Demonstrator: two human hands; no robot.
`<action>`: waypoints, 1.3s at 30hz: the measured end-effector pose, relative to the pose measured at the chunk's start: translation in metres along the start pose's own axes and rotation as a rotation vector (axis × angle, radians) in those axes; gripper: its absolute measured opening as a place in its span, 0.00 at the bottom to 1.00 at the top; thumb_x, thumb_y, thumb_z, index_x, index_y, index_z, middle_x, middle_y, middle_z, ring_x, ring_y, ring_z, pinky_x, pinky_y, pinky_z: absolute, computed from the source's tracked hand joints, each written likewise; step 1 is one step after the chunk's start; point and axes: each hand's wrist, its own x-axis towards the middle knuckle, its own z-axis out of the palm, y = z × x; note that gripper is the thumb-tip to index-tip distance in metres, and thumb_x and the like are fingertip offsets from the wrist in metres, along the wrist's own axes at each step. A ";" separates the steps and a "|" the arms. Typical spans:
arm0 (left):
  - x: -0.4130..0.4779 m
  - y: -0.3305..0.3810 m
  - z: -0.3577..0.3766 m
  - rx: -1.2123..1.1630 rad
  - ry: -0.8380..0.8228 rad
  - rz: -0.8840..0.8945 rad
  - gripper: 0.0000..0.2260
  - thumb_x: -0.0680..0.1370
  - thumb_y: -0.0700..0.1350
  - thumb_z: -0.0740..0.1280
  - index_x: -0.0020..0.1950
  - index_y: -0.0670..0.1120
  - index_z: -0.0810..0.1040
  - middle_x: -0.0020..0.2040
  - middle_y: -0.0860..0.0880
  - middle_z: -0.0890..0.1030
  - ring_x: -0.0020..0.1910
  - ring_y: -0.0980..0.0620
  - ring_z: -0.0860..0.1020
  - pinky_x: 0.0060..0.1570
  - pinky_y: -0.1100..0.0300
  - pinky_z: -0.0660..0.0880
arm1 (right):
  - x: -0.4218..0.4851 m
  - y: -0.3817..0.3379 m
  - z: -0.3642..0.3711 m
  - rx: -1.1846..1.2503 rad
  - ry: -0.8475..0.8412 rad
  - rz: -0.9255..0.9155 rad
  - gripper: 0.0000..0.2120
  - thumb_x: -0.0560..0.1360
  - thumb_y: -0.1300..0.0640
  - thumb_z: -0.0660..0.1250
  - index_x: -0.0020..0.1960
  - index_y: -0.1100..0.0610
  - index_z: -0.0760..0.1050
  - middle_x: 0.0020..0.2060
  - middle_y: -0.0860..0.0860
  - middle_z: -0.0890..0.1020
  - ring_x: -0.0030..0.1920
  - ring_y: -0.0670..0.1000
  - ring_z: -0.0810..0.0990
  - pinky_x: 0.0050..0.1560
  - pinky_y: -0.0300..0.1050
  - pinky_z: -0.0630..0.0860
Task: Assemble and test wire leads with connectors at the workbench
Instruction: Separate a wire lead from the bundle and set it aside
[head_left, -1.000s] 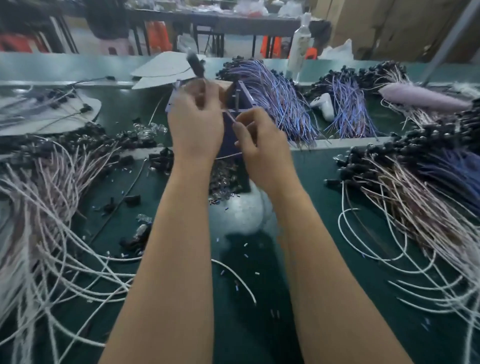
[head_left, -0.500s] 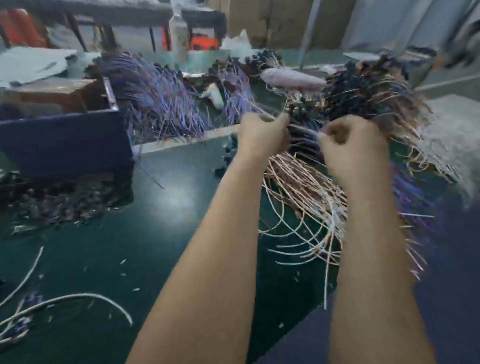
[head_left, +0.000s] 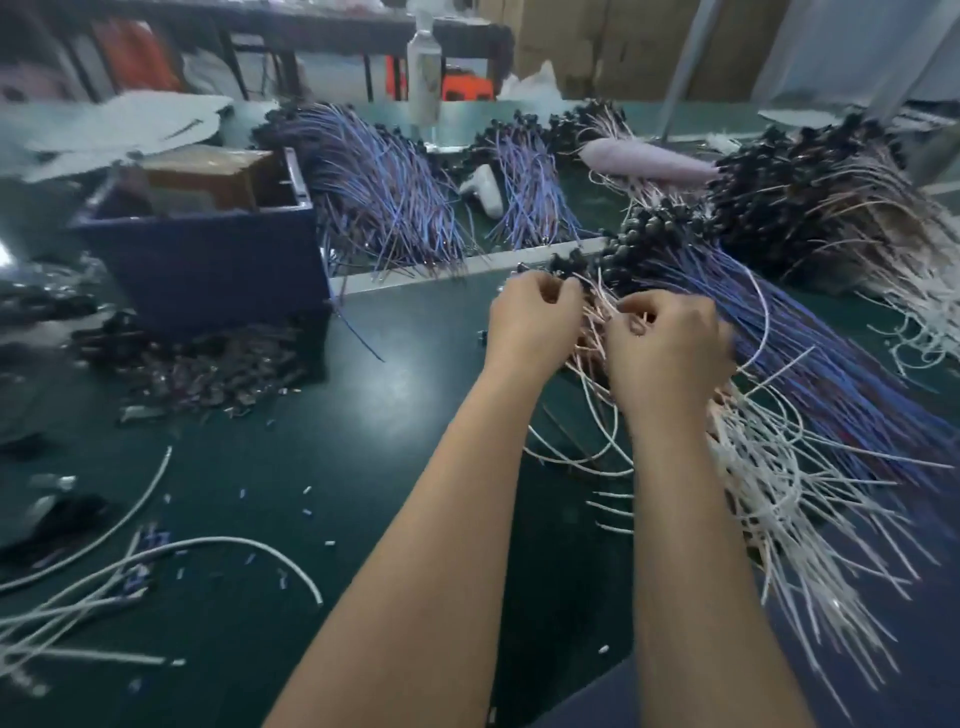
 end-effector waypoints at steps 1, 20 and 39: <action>-0.001 -0.001 -0.016 -0.073 0.060 0.000 0.09 0.78 0.45 0.62 0.41 0.44 0.77 0.39 0.44 0.81 0.42 0.45 0.78 0.48 0.53 0.76 | -0.007 -0.014 0.004 0.043 0.025 -0.058 0.12 0.76 0.56 0.62 0.56 0.51 0.79 0.61 0.53 0.75 0.64 0.57 0.68 0.60 0.52 0.65; -0.105 -0.077 -0.353 -0.672 1.398 -0.112 0.06 0.78 0.36 0.58 0.50 0.42 0.73 0.38 0.48 0.72 0.35 0.51 0.70 0.35 0.60 0.69 | -0.268 -0.255 0.145 0.224 -0.980 -0.839 0.12 0.77 0.52 0.63 0.52 0.59 0.79 0.50 0.56 0.82 0.52 0.58 0.78 0.52 0.53 0.77; -0.104 -0.091 -0.360 -0.831 1.364 -0.225 0.06 0.78 0.37 0.57 0.51 0.43 0.71 0.46 0.45 0.74 0.39 0.51 0.71 0.41 0.59 0.69 | -0.250 -0.280 0.152 0.279 -0.902 -0.787 0.16 0.78 0.47 0.63 0.51 0.59 0.78 0.49 0.54 0.81 0.51 0.55 0.77 0.52 0.48 0.75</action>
